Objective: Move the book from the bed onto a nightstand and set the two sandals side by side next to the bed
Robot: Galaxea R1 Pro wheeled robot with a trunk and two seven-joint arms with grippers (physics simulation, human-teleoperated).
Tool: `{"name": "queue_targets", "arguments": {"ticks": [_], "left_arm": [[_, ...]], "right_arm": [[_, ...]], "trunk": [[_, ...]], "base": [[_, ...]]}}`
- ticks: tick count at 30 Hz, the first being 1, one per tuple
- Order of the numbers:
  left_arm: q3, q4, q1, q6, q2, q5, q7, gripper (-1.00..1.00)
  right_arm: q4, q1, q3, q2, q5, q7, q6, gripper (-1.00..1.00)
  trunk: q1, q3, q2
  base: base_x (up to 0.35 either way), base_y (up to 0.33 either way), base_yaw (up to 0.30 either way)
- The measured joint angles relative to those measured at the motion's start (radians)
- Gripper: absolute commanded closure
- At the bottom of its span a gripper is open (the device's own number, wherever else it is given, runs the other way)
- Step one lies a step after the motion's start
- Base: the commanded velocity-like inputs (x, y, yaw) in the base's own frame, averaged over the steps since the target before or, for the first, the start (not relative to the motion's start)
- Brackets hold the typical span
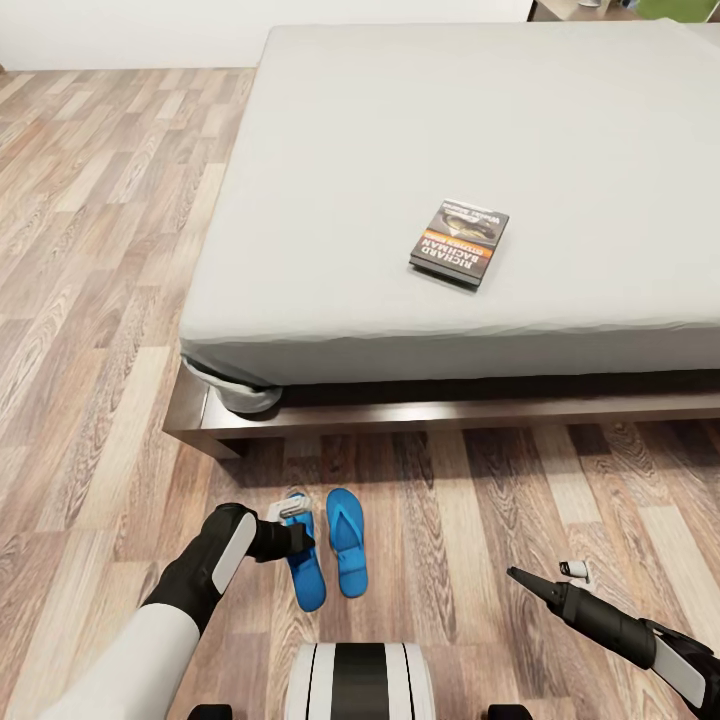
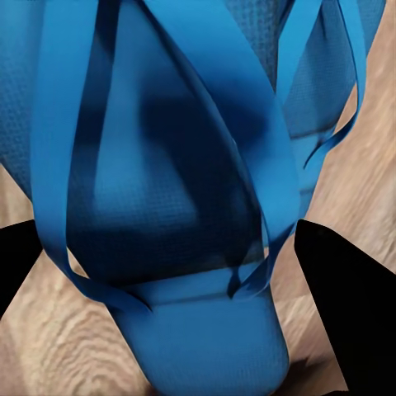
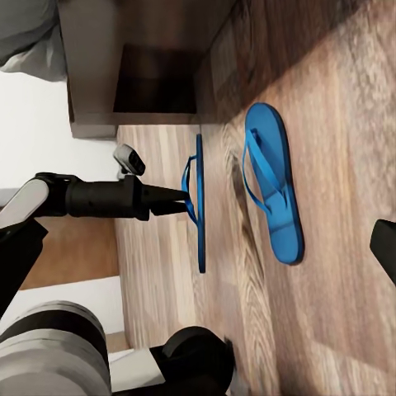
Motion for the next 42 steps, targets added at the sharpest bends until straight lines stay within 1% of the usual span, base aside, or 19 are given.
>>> {"name": "queue_targets", "arguments": {"ticks": [9, 13, 40, 42], "left_arm": [[0.000, -0.002, 0.000, -0.002, 0.000, 0.001, 0.000, 1.00], [0.000, -0.007, 0.000, -0.017, 0.000, 0.001, 0.000, 1.00], [0.003, -0.011, 0.000, -0.023, 0.002, 0.003, -0.003, 1.00], [0.003, -0.011, 0.000, -0.023, 0.002, 0.003, -0.003, 1.00]], "right_arm": [[0.000, 0.000, 0.000, 0.000, 0.000, 0.000, 0.000, -1.00], [0.000, 0.000, 0.001, 0.001, 0.000, 0.000, 0.000, -1.00], [0.000, 0.000, 0.000, 0.001, 0.000, 0.000, 0.000, -1.00], [0.000, 0.000, 0.000, 0.001, 0.000, 0.000, 0.000, -1.00]], "trunk": [[0.000, 0.000, 0.000], [0.002, -0.015, -0.001], [0.002, -0.015, -0.001], [0.003, -0.023, -0.001]], "base": [[0.000, 0.000, 0.000], [0.000, 0.000, 0.000], [0.000, 0.000, 0.000], [0.000, 0.000, 0.000]]}}
